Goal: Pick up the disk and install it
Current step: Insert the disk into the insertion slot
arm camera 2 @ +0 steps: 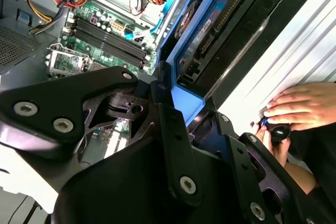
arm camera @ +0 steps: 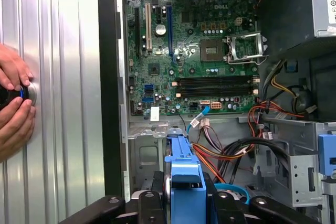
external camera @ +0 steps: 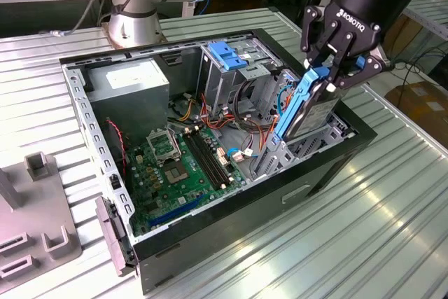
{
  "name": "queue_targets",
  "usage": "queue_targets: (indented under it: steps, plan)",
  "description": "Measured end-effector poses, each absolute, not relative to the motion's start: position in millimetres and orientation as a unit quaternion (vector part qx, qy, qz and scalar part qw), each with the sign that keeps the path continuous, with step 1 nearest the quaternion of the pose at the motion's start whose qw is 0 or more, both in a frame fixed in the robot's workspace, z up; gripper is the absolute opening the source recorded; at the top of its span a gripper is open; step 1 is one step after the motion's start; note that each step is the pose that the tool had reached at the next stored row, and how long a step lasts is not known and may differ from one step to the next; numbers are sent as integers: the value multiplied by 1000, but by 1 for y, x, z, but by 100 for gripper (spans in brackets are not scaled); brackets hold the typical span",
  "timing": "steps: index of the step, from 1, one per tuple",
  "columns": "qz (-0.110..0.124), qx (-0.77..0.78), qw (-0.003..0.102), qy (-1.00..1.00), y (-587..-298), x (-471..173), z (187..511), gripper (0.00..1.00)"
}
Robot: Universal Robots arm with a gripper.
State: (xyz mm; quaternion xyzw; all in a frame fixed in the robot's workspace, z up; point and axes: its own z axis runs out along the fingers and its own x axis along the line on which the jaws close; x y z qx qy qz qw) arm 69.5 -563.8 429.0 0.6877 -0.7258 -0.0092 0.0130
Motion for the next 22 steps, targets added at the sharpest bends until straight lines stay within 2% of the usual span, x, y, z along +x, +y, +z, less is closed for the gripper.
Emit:
queue_targets:
  steps: [22]
  plan:
    - [-9,688,13,-726,-564,70,414,37]
